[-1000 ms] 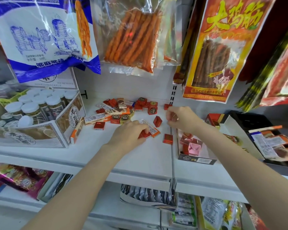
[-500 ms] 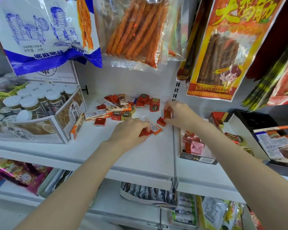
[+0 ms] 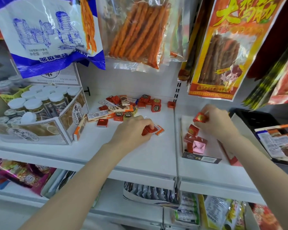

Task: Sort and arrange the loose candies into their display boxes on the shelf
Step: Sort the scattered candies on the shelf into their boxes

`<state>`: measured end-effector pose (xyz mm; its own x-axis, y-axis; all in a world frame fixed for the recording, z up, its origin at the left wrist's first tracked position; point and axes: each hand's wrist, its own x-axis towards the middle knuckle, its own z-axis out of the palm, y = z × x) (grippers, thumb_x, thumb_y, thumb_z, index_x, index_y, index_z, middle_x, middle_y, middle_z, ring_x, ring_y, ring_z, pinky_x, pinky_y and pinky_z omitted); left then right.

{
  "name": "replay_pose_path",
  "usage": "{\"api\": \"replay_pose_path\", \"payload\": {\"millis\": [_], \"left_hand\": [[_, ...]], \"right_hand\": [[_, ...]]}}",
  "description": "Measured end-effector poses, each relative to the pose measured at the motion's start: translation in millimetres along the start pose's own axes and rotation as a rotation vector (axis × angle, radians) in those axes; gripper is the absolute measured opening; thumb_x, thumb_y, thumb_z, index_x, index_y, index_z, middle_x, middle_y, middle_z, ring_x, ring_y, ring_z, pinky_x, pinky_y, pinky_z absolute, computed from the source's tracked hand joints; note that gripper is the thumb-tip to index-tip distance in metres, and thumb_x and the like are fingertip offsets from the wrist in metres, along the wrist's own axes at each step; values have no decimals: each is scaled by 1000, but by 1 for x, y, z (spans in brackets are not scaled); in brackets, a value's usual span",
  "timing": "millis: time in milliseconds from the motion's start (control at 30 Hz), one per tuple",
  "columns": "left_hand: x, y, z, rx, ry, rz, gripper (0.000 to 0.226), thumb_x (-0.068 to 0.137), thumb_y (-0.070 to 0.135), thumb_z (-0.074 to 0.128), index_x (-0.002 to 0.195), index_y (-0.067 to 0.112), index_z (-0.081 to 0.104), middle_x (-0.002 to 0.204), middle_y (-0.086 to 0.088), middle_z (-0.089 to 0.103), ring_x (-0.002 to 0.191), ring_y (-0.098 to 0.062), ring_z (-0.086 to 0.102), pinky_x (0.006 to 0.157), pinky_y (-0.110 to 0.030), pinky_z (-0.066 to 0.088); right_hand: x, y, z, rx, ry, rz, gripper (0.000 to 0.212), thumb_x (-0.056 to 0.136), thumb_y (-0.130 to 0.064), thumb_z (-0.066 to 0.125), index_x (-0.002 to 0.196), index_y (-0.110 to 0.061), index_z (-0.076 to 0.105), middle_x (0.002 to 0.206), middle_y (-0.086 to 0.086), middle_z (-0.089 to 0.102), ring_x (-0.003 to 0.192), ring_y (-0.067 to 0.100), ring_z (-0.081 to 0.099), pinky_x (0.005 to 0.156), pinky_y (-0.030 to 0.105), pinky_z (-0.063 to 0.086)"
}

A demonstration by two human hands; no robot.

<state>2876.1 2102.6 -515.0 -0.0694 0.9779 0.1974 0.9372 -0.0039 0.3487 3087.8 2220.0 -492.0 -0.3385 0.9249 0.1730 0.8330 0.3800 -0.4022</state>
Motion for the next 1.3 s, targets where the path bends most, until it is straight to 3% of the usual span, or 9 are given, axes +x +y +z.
{"api": "replay_pose_path", "payload": {"millis": [133, 267, 433, 533, 633, 800, 967, 1133, 1300], "left_hand": [[3, 30, 2, -25, 50, 77, 25, 88, 34, 55, 113, 27, 58, 109, 4, 58, 103, -16, 49, 81, -31, 45], [13, 68, 10, -102, 73, 174, 25, 89, 34, 54, 113, 26, 58, 112, 6, 57, 108, -14, 46, 85, -29, 42], [25, 103, 35, -91, -56, 273, 26, 90, 22, 54, 116, 22, 58, 120, 4, 56, 113, -17, 46, 90, -31, 42], [27, 106, 44, -118, -92, 218, 37, 92, 19, 51, 128, 22, 49, 136, 3, 45, 114, -21, 51, 87, -32, 44], [23, 99, 43, -139, -35, 164, 43, 94, 26, 47, 136, 20, 38, 148, 1, 28, 119, -22, 50, 96, -31, 41], [16, 56, 30, 2, 59, -3, 47, 93, 14, 47, 138, 19, 36, 146, -3, 32, 122, -26, 45, 104, -35, 33], [-1, 5, 15, 86, 74, -151, 56, 90, 10, 47, 142, 20, 27, 146, -3, 32, 129, -26, 37, 106, -39, 29], [-5, -30, 10, 169, -13, -253, 63, 91, 18, 48, 146, 14, 17, 154, -4, 15, 139, -25, 19, 113, -40, 21], [-2, -48, 10, 139, -103, -267, 61, 96, 31, 40, 147, 17, 10, 157, -7, 1, 144, -26, 2, 116, -38, 11]], "right_hand": [[-6, 14, 0, 69, -9, 45, 33, 80, -20, 69, 108, -10, 54, 105, 11, 64, 87, 22, 57, 73, 27, 42], [-22, 28, -15, 9, 27, -23, 38, 81, -14, 67, 117, -10, 57, 114, 12, 63, 105, 29, 58, 88, 31, 43], [-37, 42, -14, -66, -68, -176, 42, 82, -8, 63, 123, -14, 56, 119, 11, 61, 107, 27, 57, 92, 30, 41], [-43, 46, -24, -32, -60, -136, 35, 85, -5, 56, 119, -11, 59, 115, 11, 63, 102, 25, 60, 91, 30, 46], [-50, 49, -28, -123, -99, -194, 25, 88, -10, 52, 111, -14, 62, 103, 8, 67, 94, 22, 62, 84, 33, 51], [-52, 41, -19, -185, -172, -240, 22, 90, -15, 50, 108, -13, 62, 102, 10, 64, 90, 23, 59, 79, 34, 51], [-41, 11, -20, -120, -6, -206, 24, 92, -21, 50, 112, -13, 62, 111, 6, 64, 96, 20, 60, 80, 26, 47], [-22, -42, 21, 18, -210, -329, 42, 90, -20, 53, 132, -18, 45, 134, 4, 48, 116, 21, 48, 92, 25, 36], [31, -76, 67, -48, -260, -373, 53, 88, -13, 52, 138, -14, 35, 143, 11, 32, 129, 33, 34, 104, 37, 31]]}}
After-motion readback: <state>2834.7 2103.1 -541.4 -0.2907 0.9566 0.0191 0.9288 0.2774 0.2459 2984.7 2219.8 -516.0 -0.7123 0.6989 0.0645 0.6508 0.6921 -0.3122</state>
